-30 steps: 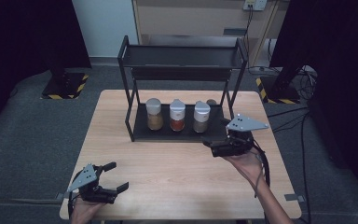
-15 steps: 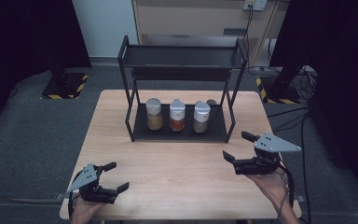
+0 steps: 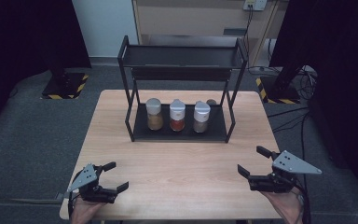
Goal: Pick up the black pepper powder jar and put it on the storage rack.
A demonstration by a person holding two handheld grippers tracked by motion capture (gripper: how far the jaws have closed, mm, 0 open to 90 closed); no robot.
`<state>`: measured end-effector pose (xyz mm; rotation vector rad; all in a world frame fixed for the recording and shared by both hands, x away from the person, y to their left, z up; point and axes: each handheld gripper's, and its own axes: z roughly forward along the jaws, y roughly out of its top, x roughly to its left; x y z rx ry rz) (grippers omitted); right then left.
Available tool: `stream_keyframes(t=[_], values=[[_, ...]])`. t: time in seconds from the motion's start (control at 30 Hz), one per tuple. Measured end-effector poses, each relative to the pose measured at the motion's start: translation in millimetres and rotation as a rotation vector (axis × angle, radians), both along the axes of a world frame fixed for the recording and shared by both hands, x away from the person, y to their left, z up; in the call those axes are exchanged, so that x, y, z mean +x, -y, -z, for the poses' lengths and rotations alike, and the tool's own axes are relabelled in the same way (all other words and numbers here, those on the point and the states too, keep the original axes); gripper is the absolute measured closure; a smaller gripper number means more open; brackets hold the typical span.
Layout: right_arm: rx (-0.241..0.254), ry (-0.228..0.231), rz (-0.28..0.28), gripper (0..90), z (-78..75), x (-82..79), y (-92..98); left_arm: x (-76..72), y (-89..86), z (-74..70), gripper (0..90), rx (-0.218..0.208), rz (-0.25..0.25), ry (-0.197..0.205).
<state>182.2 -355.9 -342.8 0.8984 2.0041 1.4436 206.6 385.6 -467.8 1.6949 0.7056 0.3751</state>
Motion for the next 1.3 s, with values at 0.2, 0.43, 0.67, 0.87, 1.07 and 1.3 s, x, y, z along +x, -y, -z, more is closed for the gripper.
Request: stream_keyframes(t=[0.2,0.43,0.67,0.87,1.07,1.3], values=[[0.006,-0.034,0.019,8.5,14.4,-3.4,7.8,0.1,-0.1,0.4,3.8,-0.001,-0.002,0.001],[0.007,-0.052,0.033,8.3,32.8,-6.6,14.0,0.0,-0.1,0.1,3.7,0.002,-0.005,-0.001],[0.004,-0.068,0.040,8.3,48.5,-5.7,14.9,-0.2,0.1,0.2,3.7,0.001,-0.010,-0.003],[0.002,-0.077,0.041,8.3,55.6,-4.5,15.1,-0.6,0.1,0.1,3.7,0.002,-0.011,-0.001],[0.007,-0.092,0.039,8.3,63.9,-2.5,15.7,0.1,-0.2,0.4,3.7,0.001,-0.004,0.002],[-0.019,-0.060,0.030,8.4,71.6,-2.9,13.3,0.1,-0.1,0.6,3.7,0.001,-0.004,0.003]])
